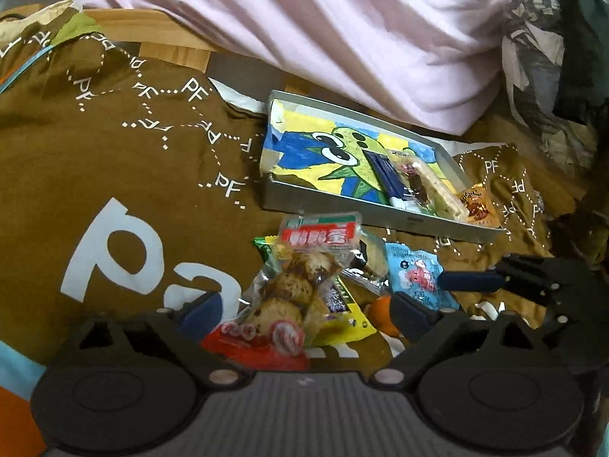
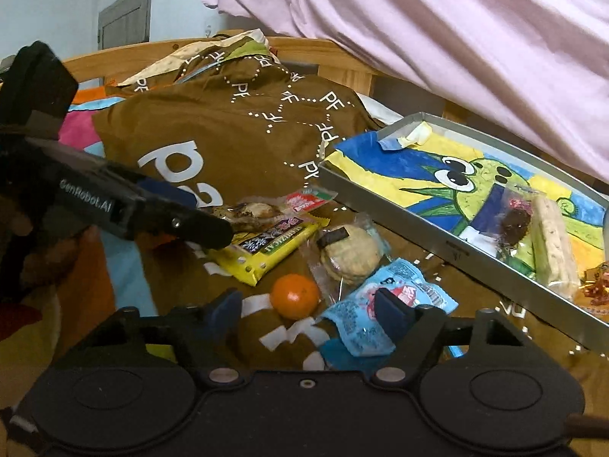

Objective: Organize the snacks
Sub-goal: 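Lower both tools toward the quail-egg packet and the orange mandarin, then grasp the red-label quail-egg packet with the left tool while the right tool grasps the mandarin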

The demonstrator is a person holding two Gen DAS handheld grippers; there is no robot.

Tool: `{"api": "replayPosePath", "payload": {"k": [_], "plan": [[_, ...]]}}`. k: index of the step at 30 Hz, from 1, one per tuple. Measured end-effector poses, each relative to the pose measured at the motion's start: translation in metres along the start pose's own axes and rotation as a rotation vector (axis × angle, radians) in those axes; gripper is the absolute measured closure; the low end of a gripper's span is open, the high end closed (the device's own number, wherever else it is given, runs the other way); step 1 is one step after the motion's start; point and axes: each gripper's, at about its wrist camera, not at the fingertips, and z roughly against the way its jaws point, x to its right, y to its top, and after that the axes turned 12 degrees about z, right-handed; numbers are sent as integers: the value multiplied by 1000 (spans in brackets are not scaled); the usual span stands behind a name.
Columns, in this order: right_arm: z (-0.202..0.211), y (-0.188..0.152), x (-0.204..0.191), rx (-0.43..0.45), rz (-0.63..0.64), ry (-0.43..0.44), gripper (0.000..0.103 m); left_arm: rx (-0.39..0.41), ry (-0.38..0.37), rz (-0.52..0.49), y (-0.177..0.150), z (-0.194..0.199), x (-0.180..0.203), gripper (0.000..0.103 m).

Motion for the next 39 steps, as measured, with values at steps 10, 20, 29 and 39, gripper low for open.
{"api": "replayPosePath", "payload": {"k": [10, 20, 29, 39], "plan": [[-20, 6, -2, -42, 4, 63, 50, -65, 46, -12, 4, -16, -2, 9], [-37, 11, 14, -90, -103, 157, 59, -53, 97, -12, 3, -17, 1, 25], [-29, 6, 9, -74, -120, 115, 67, -32, 139, 22, 7, -13, -3, 52], [-7, -8, 5, -43, -177, 104, 68, -70, 216, 74, 5, 3, 13, 58]]}}
